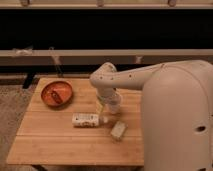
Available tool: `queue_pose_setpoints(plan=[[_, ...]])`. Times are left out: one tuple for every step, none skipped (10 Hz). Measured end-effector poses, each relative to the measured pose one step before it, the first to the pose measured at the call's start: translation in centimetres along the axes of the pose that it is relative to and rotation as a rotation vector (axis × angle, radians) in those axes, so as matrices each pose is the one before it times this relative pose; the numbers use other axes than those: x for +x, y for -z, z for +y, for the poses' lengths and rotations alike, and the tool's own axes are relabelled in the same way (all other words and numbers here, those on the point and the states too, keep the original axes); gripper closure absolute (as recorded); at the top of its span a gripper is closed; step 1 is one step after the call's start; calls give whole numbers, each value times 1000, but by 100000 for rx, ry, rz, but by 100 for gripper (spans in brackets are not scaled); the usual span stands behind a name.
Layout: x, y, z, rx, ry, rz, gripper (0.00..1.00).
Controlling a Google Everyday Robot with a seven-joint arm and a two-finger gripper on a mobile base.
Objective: Place the ceramic cup in the ceramic bowl
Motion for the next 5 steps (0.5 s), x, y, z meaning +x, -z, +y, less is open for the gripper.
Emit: queue_pose_setpoints(plan=[[96,-823,305,202,319,3065,37],[45,-344,-31,1627,-398,2504,45],[16,-174,-154,2830,-645,1957,52],[-155,150,4,4739,-519,2084,63],[-289,934,-174,6506,-460,981,75]])
